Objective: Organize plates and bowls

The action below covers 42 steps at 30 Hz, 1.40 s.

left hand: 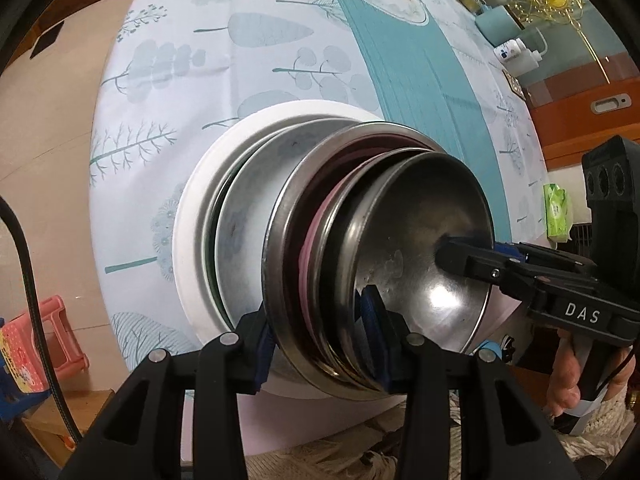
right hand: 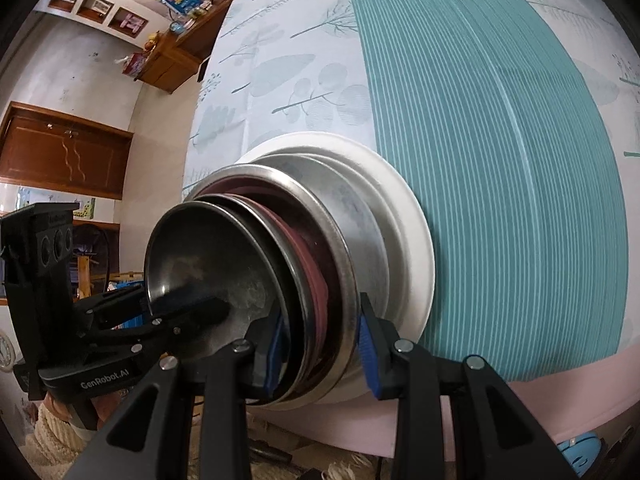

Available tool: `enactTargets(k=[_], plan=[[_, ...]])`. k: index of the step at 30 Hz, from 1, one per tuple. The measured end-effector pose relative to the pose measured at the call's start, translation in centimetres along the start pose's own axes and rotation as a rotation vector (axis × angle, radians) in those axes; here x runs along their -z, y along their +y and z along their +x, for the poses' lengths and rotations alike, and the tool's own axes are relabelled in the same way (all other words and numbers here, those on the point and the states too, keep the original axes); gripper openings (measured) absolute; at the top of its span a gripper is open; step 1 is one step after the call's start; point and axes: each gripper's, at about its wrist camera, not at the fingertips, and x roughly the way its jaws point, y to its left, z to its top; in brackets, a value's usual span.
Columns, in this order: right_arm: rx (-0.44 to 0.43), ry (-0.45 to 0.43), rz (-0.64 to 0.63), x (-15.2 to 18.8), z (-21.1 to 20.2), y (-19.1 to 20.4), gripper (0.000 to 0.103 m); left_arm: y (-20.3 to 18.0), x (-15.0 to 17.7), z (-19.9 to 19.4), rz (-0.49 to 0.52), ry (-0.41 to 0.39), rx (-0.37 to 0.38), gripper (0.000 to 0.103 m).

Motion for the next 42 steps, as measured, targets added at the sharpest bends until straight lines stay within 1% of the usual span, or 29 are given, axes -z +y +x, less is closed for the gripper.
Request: enactTargets(k=[4,7,11,14,16,18,20,21,26,29,34,36,39,42], plan=[[0.019,-0.004,-0.002,-0.4,0.4,0.0,0.033,0.0,-0.4,0.2,0.01,-0.021,-0.029,0.039],[0.016,0.008,-0.009,-0.6,0.4,0.0,0.033,0.1,-0.6,0.3,-0.01,-0.033,-0.037,0.039],[0.019,0.019,-0.045,-0.8,0.7,0.5,0.033,0.5,-0.5,0.0,-0.039,-0.039,-0.035,0.039],[0.026,0.02,-0.069,-0.8,0.9,0.7,0.034,0.2,-0.3,-0.4,-0.032,-0.057,-0.059,0.04],[0.033,0.018,-0.088,-0.8,0.9,0.9,0.035,-0.3,-0.2,-0.6,-0.021,-0.073,-0.081,0.043],[0.049,0.008,-0.103,-0.9,0.9,1.1,0.035,-0.2,-0.1,-1.1,-0.013,-0.09,-0.109,0.059],[0.058,-0.008,-0.118,-0.8,0.5,1.3,0.036,-0.2,0.0,-1.7,-0.018,-0.107,-0.126,0.065],[0.06,-0.018,-0.123,-0.8,0.4,1.3,0.036,-0.2,0.1,-2.0,-0.021,-0.113,-0.129,0.067],[0.067,-0.079,-0.126,-0.4,-1.6,1.2,0.04,-0.4,0.4,-3.6,-0.035,-0.149,-0.132,0.069],[0.099,-0.128,-0.137,0.2,-3.2,1.3,0.041,-1.1,0.7,-5.0,-0.019,-0.178,-0.126,0.069],[0.157,-0.221,-0.144,1.6,-5.8,2.0,0.041,-3.8,1.3,-7.3,0.055,-0.24,-0.118,0.071],[0.175,-0.265,-0.138,2.5,-7.0,2.3,0.041,-5.0,1.6,-8.4,0.082,-0.264,-0.104,0.078],[0.19,-0.313,-0.125,3.6,-8.5,2.6,0.041,-6.9,1.8,-9.5,0.112,-0.289,-0.082,0.079],[0.198,-0.355,-0.124,4.5,-10.0,3.0,0.041,-8.8,2.3,-10.6,0.133,-0.311,-0.092,0.08]])
